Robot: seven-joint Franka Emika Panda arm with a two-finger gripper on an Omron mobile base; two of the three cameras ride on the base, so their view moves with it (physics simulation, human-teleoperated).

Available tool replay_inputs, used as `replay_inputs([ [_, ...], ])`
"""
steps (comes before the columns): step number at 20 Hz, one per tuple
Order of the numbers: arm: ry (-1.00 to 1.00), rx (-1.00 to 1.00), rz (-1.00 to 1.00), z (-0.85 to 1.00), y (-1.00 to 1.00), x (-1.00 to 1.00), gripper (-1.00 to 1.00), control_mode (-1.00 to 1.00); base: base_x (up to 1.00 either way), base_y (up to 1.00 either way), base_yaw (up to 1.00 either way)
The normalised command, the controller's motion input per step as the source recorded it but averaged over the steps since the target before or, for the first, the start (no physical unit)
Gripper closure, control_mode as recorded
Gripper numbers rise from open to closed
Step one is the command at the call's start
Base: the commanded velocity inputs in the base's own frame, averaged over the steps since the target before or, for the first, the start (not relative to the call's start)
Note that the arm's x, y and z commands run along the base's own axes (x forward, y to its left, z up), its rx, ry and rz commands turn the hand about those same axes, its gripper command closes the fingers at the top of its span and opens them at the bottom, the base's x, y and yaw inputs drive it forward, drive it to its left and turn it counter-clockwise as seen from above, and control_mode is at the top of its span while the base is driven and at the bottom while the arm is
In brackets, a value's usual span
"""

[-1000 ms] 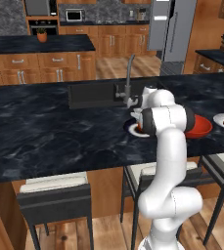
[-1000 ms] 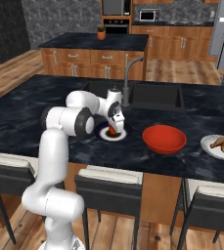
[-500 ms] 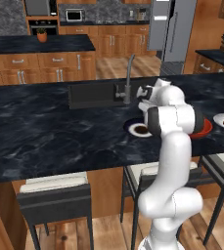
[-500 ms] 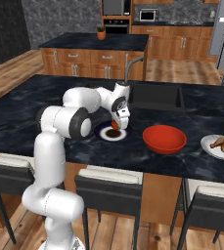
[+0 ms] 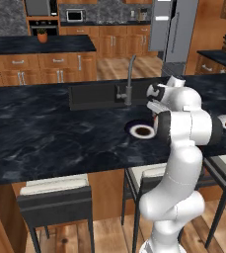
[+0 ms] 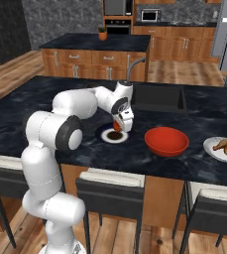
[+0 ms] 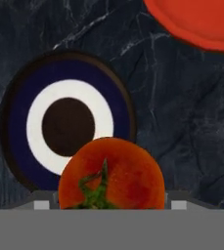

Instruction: Pick the chicken drumstick and tomato from their plates and place them in the bowl. Then put the bowl in the fridge.

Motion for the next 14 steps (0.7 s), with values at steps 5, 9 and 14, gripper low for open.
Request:
replay_inputs([
  [5, 0.37, -0.10, 0.11, 0.56, -0.16, -0.16, 1.00, -1.00, 0.00, 0.00, 0.00],
  [9, 0.10, -0.05, 0.14, 0.25, -0.41, -0.29, 1.00, -1.00, 0.00, 0.00, 0.00],
  [14, 0.06, -0.05, 0.00, 0.10, -0.49, -0.07, 1.00, -1.00, 0.00, 0.00, 0.00],
])
